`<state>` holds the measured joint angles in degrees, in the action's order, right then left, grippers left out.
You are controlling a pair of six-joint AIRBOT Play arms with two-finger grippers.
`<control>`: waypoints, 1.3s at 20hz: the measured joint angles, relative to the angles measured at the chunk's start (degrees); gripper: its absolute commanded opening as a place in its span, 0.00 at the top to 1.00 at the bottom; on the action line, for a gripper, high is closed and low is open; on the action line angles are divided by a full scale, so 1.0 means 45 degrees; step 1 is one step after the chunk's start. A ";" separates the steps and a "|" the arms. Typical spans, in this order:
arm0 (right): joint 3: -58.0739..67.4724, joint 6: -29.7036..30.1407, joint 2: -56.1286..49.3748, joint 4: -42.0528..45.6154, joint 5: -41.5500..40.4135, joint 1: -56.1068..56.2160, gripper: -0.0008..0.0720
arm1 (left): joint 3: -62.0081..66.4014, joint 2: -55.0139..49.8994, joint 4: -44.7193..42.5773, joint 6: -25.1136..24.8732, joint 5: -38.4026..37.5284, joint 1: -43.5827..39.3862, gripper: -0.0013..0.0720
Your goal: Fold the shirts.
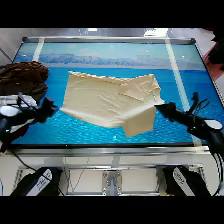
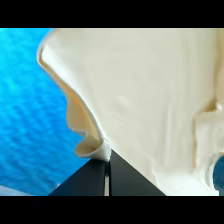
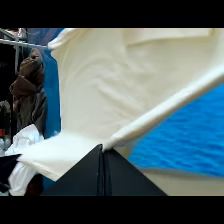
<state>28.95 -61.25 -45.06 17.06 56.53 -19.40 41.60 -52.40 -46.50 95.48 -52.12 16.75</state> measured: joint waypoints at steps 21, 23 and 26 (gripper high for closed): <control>1.1808 -0.3895 0.0699 0.7684 0.0423 -0.0670 0.96 | 1.1696 -0.0185 -0.4537 -0.2429 -0.2055 -0.0491 0.97; 1.1181 -0.2929 -0.1292 0.6586 0.0160 -0.0539 0.96 | 1.1098 -0.1593 -0.4711 -0.2608 -0.2147 -0.1049 0.97; 1.0423 -0.1812 -0.4323 0.5566 -0.1069 0.0267 0.96 | 1.0214 -0.3944 -0.5673 -0.2642 -0.1477 -0.2069 0.96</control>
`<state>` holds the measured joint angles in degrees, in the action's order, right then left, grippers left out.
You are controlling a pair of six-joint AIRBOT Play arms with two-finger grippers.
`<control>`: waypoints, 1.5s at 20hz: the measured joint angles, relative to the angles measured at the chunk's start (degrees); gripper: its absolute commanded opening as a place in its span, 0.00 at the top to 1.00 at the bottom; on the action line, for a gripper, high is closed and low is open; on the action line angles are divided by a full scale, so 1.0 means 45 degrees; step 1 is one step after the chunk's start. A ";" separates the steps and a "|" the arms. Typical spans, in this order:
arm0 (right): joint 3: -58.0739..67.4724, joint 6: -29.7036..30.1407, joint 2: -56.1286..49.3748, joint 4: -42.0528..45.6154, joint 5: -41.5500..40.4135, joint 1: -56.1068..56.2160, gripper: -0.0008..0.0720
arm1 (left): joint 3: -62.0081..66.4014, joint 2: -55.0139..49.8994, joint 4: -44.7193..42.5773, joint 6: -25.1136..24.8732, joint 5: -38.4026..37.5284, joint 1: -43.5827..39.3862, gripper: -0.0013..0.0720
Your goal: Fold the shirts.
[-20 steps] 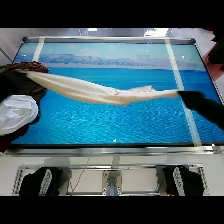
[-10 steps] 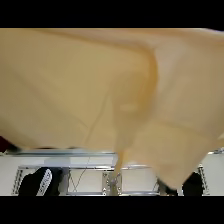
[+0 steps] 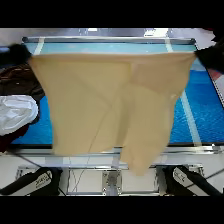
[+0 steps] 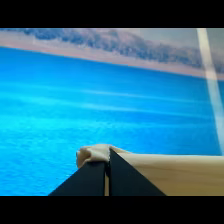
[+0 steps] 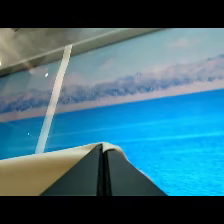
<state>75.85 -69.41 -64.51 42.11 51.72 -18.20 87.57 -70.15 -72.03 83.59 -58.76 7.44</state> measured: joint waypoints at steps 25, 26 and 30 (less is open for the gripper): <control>-0.2074 -0.1647 -0.4274 0.5693 -0.1219 0.3497 0.96 | -0.2594 -0.4065 -0.5552 0.2589 0.3313 -0.2069 0.96; -0.2336 -0.1729 -0.4352 0.5756 -0.1321 0.3497 0.96 | -0.2773 -0.4250 -0.5901 0.2958 0.3521 -0.2040 0.96; -0.2798 -0.1885 -0.4838 0.5780 -0.1666 0.3497 0.95 | -0.3109 -0.4862 -0.6373 0.3682 0.3837 -0.2001 0.96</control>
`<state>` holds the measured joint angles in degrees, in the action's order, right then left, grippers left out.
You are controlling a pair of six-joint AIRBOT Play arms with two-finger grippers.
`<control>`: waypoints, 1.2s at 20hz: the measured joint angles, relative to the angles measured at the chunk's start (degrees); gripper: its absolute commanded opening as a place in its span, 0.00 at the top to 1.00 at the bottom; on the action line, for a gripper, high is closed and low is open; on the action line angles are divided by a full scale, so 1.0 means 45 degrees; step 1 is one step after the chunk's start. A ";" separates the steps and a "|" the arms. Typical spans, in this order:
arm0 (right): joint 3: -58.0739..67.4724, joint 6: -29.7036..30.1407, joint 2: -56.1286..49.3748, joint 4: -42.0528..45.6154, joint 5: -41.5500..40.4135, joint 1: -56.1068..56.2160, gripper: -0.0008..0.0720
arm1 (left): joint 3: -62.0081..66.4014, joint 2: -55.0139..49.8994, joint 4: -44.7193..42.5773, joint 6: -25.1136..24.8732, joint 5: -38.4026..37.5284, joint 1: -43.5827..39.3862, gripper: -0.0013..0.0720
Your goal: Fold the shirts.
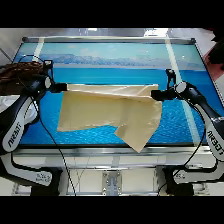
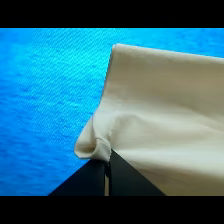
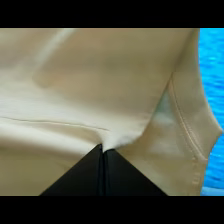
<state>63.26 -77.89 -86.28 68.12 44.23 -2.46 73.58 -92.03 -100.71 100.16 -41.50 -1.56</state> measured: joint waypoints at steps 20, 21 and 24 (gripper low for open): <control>-0.5911 -0.2346 0.4294 -0.3031 0.5552 -0.1982 0.32 | -0.0209 0.5867 -0.0583 -0.0005 -0.3706 0.0160 0.05; -0.6640 -0.2361 0.4357 -0.3468 0.5289 -0.1831 0.32 | -0.0296 0.5960 -0.0505 -0.0005 -0.3735 0.0160 0.05; -0.8252 -0.2365 0.4478 -0.4483 0.4483 -0.1141 0.32 | -0.0437 0.6101 -0.0214 -0.0010 -0.3808 0.0155 0.05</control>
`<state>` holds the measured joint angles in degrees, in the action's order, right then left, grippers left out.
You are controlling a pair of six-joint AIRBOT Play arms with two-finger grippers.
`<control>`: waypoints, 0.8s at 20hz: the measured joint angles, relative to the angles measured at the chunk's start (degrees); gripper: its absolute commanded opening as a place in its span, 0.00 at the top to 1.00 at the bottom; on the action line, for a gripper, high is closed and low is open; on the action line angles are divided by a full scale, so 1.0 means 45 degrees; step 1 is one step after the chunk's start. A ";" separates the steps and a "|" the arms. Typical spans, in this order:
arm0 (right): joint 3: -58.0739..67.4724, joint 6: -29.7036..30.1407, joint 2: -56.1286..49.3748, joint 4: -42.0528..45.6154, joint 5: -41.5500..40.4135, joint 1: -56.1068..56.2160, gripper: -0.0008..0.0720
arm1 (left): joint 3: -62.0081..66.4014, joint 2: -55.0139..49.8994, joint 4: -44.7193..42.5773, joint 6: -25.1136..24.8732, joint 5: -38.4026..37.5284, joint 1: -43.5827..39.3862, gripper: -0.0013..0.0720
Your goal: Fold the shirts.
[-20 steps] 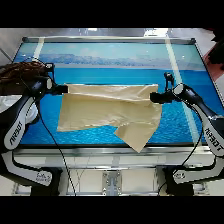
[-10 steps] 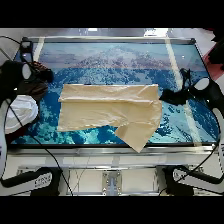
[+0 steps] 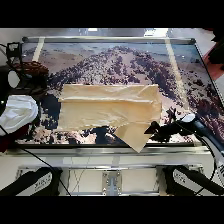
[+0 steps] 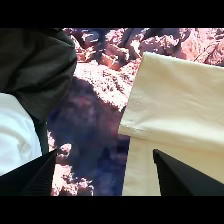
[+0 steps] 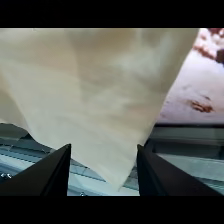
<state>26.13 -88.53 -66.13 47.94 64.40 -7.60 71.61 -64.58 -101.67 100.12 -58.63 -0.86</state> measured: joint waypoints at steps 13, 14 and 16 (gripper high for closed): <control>-0.0597 0.0631 0.0272 -0.1817 -0.2948 0.1185 0.95 | -0.0136 0.0083 0.0287 0.0000 -0.0092 0.0015 0.05; -0.0379 0.0704 0.0432 -0.1943 -0.2827 0.1195 0.95 | -0.0282 0.0083 0.0282 0.0107 -0.0141 0.0019 0.11; 0.0121 0.0787 0.0855 -0.2064 -0.2399 0.1205 0.95 | -0.1001 0.0083 0.0287 0.0797 -0.0355 0.0029 0.19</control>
<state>26.68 -84.99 -62.28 38.65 53.60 -2.17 67.11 -64.20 -100.38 103.70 -60.23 -0.73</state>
